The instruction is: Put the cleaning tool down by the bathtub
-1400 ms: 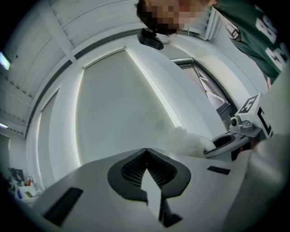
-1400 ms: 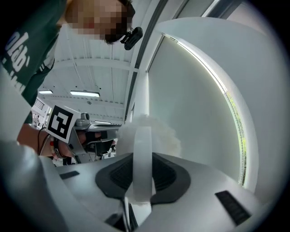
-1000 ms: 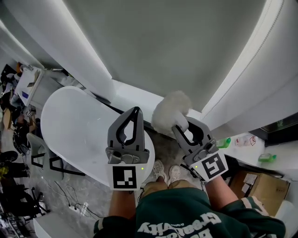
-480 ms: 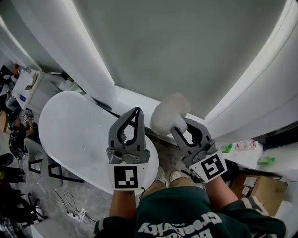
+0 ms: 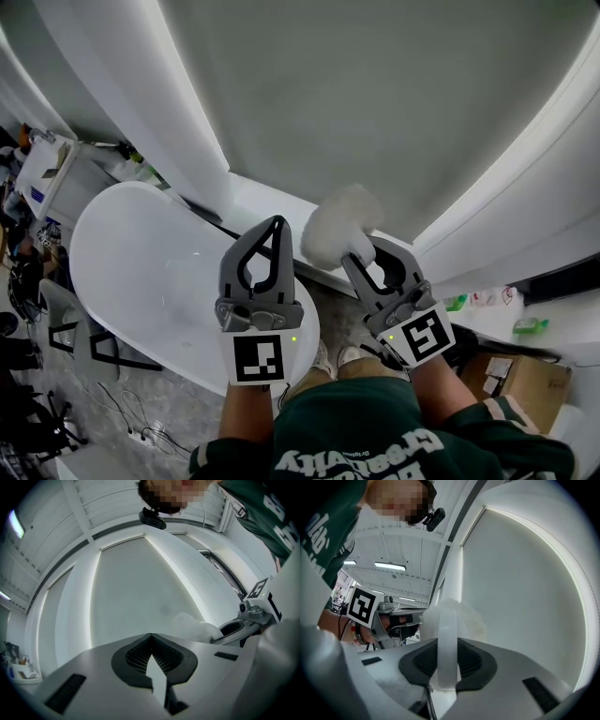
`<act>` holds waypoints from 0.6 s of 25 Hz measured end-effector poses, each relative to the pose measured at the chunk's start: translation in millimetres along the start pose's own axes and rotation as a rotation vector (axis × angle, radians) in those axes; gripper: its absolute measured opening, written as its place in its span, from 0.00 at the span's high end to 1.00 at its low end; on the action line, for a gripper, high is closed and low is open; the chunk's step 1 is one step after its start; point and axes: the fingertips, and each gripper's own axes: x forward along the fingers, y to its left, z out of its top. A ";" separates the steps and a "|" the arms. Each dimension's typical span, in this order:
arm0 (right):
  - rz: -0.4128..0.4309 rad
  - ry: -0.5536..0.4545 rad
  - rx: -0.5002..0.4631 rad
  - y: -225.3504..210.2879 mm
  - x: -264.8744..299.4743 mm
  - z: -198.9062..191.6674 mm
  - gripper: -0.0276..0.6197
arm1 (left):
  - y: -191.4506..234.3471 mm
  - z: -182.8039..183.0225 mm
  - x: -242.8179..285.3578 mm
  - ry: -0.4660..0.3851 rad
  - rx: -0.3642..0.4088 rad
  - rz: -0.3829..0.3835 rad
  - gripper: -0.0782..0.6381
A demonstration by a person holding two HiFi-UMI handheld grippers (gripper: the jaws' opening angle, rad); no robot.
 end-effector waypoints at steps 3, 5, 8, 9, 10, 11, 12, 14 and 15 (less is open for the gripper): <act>-0.001 0.002 -0.003 2.4 5.7 0.6 0.82 | 6.9 -0.6 0.6 -0.012 -0.015 0.007 0.88; 0.000 0.004 -0.005 4.3 8.8 -0.1 0.82 | 9.6 -1.0 1.2 -0.018 -0.014 0.005 0.88; 0.002 0.011 -0.003 7.6 16.2 -2.3 0.82 | 15.4 -3.1 2.9 -0.020 -0.008 -0.004 0.88; 0.002 0.013 -0.002 8.8 18.9 -2.9 0.82 | 17.8 -4.9 3.1 -0.018 -0.012 -0.006 0.88; 0.002 0.015 -0.001 10.0 21.1 -3.6 0.82 | 19.7 -7.1 2.7 -0.014 -0.018 -0.007 0.88; 0.002 0.016 0.000 10.8 22.5 -4.5 0.82 | 20.7 -9.2 2.1 -0.010 -0.022 -0.008 0.88; 0.002 0.018 0.000 11.2 23.2 -5.7 0.82 | 20.9 -11.1 1.5 -0.007 -0.024 -0.009 0.88; 0.003 0.021 0.001 10.4 23.3 -9.0 0.82 | 20.3 -14.3 1.7 -0.005 -0.027 -0.008 0.88; 0.004 0.022 0.003 9.7 23.6 -11.0 0.82 | 20.2 -16.3 2.3 -0.003 -0.026 -0.007 0.88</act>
